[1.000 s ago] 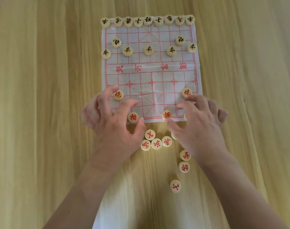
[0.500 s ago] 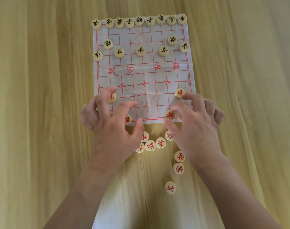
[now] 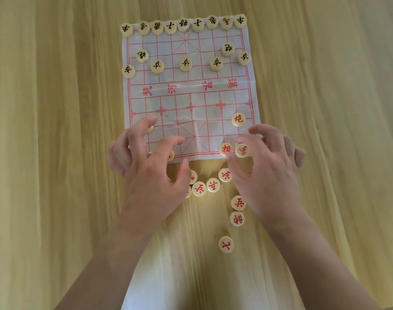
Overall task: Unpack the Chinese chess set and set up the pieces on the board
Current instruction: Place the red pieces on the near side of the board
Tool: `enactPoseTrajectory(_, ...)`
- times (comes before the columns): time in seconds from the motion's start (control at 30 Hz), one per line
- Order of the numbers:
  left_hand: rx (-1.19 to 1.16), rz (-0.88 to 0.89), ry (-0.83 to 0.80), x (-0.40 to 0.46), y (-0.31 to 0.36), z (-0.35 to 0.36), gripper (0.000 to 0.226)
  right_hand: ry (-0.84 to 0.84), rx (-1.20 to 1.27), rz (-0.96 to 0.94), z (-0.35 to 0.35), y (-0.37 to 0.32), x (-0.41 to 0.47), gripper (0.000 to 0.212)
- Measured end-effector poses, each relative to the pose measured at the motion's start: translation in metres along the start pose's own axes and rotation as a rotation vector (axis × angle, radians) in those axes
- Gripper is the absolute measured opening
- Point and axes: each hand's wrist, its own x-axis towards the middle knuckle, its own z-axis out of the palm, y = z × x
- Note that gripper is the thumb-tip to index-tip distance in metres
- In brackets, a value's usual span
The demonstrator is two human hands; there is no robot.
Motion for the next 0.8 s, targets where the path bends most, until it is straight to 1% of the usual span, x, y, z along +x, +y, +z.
enactPoseTrajectory(0.1,0.009,0.042,-0.019,-0.011,0.000,-0.003,0.028,0.036,0.046,0.016,-0.004,0.005,-0.015,0.026)
enactPoseTrajectory(0.3,0.005,0.123,-0.095,-0.041,0.002,-0.002,0.025,-0.043,0.056,0.070,-0.002,0.014,-0.055,0.021)
enactPoseTrajectory(0.5,0.034,0.209,-0.197,-0.077,0.009,0.000,0.031,-0.114,0.078,0.115,-0.007,0.025,-0.096,0.014)
enactPoseTrajectory(0.67,0.025,0.275,-0.320,-0.105,0.019,0.001,0.034,-0.121,0.096,0.150,-0.012,0.033,-0.112,0.012)
enactPoseTrajectory(0.8,0.046,0.295,-0.355,-0.115,0.023,0.005,0.040,-0.120,0.096,0.154,-0.016,0.035,-0.113,0.013)
